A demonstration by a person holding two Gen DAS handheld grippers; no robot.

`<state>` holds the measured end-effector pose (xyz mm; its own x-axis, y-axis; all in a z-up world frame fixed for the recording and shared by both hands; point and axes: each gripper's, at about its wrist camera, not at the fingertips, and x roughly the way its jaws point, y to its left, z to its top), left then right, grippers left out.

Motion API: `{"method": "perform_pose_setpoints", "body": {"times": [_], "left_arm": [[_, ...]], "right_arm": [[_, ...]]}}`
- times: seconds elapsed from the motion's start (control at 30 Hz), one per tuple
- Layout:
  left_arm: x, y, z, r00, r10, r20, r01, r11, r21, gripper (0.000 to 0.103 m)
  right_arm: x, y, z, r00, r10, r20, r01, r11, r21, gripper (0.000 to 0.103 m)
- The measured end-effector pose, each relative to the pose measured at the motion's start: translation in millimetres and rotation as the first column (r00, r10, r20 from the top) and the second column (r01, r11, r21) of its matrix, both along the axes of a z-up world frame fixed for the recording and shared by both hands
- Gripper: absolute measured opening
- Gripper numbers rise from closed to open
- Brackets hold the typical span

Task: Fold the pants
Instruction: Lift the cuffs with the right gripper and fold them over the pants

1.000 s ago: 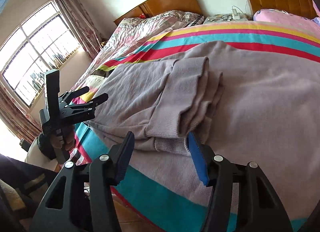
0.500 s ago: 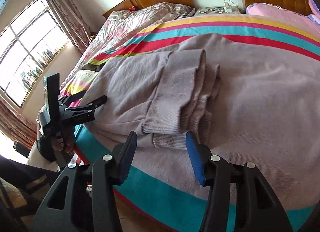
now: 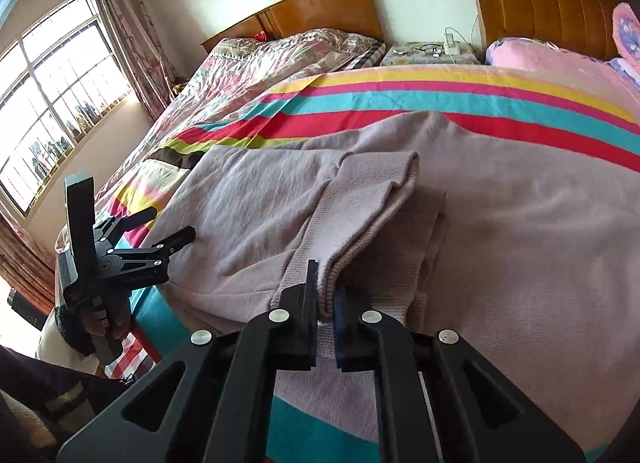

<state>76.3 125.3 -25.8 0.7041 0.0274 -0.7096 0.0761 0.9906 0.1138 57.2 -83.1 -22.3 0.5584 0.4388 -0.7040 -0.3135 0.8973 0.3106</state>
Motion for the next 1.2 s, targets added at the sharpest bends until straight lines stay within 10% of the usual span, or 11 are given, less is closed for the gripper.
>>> {"method": "perform_pose_setpoints", "body": {"times": [0.33,0.43,0.5,0.77,1.0,1.2], "left_arm": [[4,-3,-9,0.999,-0.019,-0.040,0.020,1.000,0.021,0.102],[4,-2,-10,0.999,-0.018,-0.044,0.019,1.000,0.011,0.102],[4,-4,-10,0.999,-0.017,-0.041,0.017,1.000,0.017,0.102],[0,-4,-6,1.000,-0.009,-0.013,0.009,1.000,0.028,0.102],[-20,16,18,0.997,0.042,0.060,-0.044,0.998,0.035,0.101],[-59,30,27,1.000,-0.004,0.010,0.003,0.996,0.094,0.101]], "right_arm": [[3,-23,-34,0.988,-0.031,-0.148,0.036,0.999,0.032,0.013],[-2,-30,-20,0.994,-0.031,-0.108,0.032,0.999,0.012,0.043],[-3,-37,-14,0.995,-0.043,-0.091,0.046,0.999,0.029,0.080],[18,-34,-41,0.985,-0.009,-0.171,0.017,0.999,0.047,0.065],[23,-31,-41,0.980,0.034,-0.197,-0.010,0.992,0.123,0.014],[25,-30,-8,0.996,0.025,-0.083,-0.010,0.985,0.172,0.012]]}}
